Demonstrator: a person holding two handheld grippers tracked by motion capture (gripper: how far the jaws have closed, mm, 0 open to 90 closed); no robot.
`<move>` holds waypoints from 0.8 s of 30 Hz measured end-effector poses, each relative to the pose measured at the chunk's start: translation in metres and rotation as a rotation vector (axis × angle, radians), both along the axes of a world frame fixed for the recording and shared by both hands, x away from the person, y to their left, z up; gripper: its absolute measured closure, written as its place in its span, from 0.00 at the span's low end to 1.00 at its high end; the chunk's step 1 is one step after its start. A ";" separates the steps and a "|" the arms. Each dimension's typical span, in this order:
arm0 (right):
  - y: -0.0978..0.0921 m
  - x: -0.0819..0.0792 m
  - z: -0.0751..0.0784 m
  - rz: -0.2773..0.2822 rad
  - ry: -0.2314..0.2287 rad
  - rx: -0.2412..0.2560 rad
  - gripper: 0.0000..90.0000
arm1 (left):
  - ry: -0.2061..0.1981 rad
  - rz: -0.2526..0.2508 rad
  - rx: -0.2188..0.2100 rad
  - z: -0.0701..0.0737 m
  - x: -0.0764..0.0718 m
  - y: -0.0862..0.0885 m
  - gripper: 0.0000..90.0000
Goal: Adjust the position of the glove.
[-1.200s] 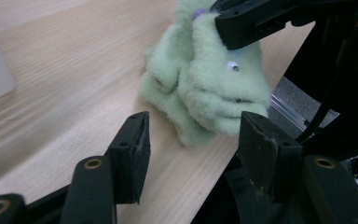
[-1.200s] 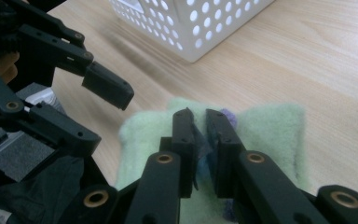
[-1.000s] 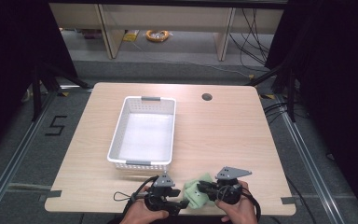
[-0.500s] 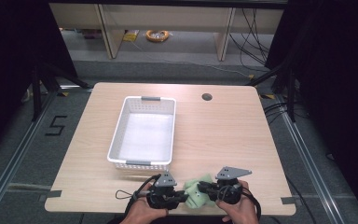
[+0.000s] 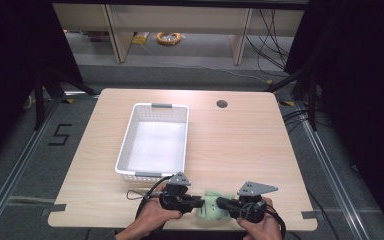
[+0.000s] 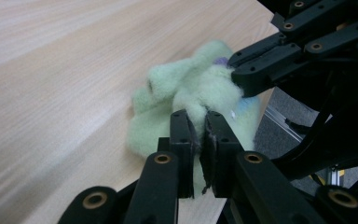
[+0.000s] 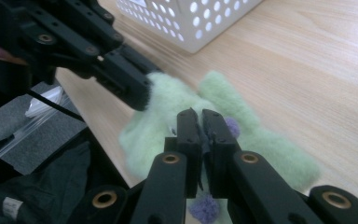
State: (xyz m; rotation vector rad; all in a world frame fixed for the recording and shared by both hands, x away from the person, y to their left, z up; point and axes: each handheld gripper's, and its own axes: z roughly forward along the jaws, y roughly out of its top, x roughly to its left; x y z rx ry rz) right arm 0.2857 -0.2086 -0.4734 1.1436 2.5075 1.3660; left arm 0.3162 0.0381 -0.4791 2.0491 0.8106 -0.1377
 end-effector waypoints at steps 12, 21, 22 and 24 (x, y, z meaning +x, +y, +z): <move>0.001 -0.003 -0.001 0.031 0.010 0.000 0.92 | 0.023 0.052 -0.010 -0.006 0.005 0.004 0.88; -0.020 -0.017 0.009 -0.069 0.034 -0.062 0.78 | 0.036 0.057 -0.013 -0.007 0.005 0.004 0.88; -0.024 -0.018 0.006 -0.052 0.015 -0.082 0.78 | 0.035 0.067 -0.009 -0.007 0.005 0.004 0.88; -0.024 -0.020 0.003 -0.058 0.029 -0.112 0.78 | 0.023 0.068 -0.010 -0.007 0.004 0.004 0.88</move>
